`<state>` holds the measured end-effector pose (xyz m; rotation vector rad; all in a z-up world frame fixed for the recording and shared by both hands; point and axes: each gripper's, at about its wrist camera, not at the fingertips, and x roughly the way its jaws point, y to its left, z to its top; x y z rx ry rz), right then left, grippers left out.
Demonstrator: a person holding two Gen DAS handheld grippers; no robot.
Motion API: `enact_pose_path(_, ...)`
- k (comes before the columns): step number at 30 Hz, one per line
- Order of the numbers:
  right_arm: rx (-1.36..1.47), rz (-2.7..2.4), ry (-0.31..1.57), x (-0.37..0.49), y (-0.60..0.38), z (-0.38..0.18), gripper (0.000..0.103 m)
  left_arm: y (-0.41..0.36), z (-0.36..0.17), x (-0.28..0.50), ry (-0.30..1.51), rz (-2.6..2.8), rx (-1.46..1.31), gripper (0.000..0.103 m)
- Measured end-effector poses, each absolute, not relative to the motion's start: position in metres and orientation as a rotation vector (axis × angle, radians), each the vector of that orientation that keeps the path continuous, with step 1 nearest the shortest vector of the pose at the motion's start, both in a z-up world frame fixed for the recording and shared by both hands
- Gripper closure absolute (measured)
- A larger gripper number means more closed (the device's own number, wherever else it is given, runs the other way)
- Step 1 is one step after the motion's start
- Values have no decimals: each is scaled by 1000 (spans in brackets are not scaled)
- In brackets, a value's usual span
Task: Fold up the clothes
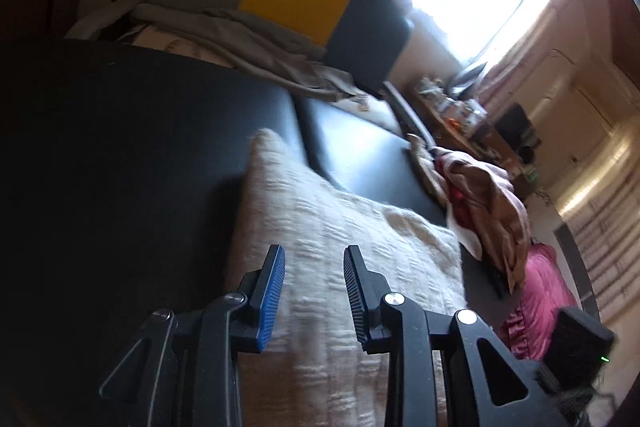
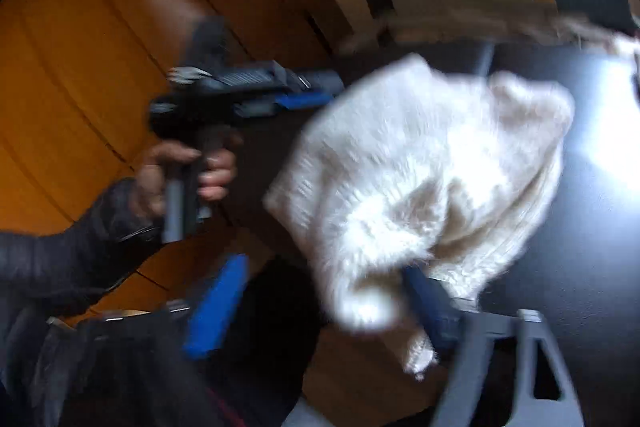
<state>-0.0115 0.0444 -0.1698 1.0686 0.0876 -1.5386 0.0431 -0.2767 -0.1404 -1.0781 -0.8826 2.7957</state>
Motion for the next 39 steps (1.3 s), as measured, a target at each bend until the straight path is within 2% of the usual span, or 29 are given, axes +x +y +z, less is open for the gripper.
enact_pose_path(1, 1129, -1534, 88, -16, 36, -179, 67, -272, -141, 42, -847, 2796, -1062, 74)
enact_pose_path(2, 1162, -1523, 67, -18, 34, -185, 84, -266, -142, 40, -811, 2796, -1045, 74)
enact_pose_path(6, 1201, -1523, 8, -15, 49, -194, 87, -240, -158, 37, -654, 2765, -1031, 72)
enact_pose_path(8, 1241, -1534, 14, -14, 55, -208, 87, -236, -170, 38, -691, 2745, -1016, 72)
enact_pose_path(9, 1261, -1540, 17, -14, 59, -214, 97, -234, -175, 39, -710, 2735, -996, 72)
enact_pose_path(13, 1339, -1561, 29, -12, 72, -240, 97, -221, -176, 40, -654, 2775, -982, 72)
enact_pose_path(16, 1314, -1535, -11, -17, 83, -222, 92, -224, -173, 39, -669, 2771, -978, 72)
enact_pose_path(17, 1296, -1553, -21, -20, 89, -213, 85, -227, -172, 39, -696, 2764, -970, 72)
enact_pose_path(18, 1278, -1572, -32, -23, 96, -204, 71, -230, -171, 40, -723, 2758, -962, 72)
enact_pose_path(19, 1251, -1605, -72, -29, 104, -193, 61, -233, -169, 42, -747, 2759, -950, 72)
enact_pose_path(20, 1223, -1638, -111, -34, 112, -183, 41, -236, -168, 44, -770, 2759, -939, 72)
enact_pose_path(21, 1194, -1670, -151, -40, 120, -173, 33, -236, -165, 46, -769, 2777, -926, 72)
enact_pose_path(24, 1127, -1762, -315, -69, 127, -163, 33, -230, -156, 54, -725, 2822, -887, 71)
enact_pose_path(28, 1149, -1808, -470, -112, 92, -183, 33, -214, -146, 67, -607, 2838, -839, 70)
enact_pose_path(29, 1164, -1799, -510, -120, 85, -190, 35, -209, -144, 71, -573, 2829, -833, 70)
enact_pose_path(31, 1191, -1793, -508, -124, 62, -199, 50, -198, -144, 75, -489, 2812, -828, 70)
enact_pose_path(32, 1208, -1802, -484, -128, 54, -199, 68, -191, -146, 77, -434, 2801, -839, 70)
enact_pose_path(33, 1222, -1813, -458, -131, 47, -198, 81, -187, -147, 77, -404, 2799, -850, 70)
enact_pose_path(35, 1184, -1867, -350, -131, 35, -182, 87, -175, -151, 79, -352, 2759, -861, 70)
enact_pose_path(38, 1048, -2011, -99, -118, 24, -147, 88, -153, -164, 77, -277, 2673, -935, 69)
enact_pose_path(39, 1027, -2067, 21, -113, 29, -155, 88, -146, -170, 75, -249, 2641, -970, 69)
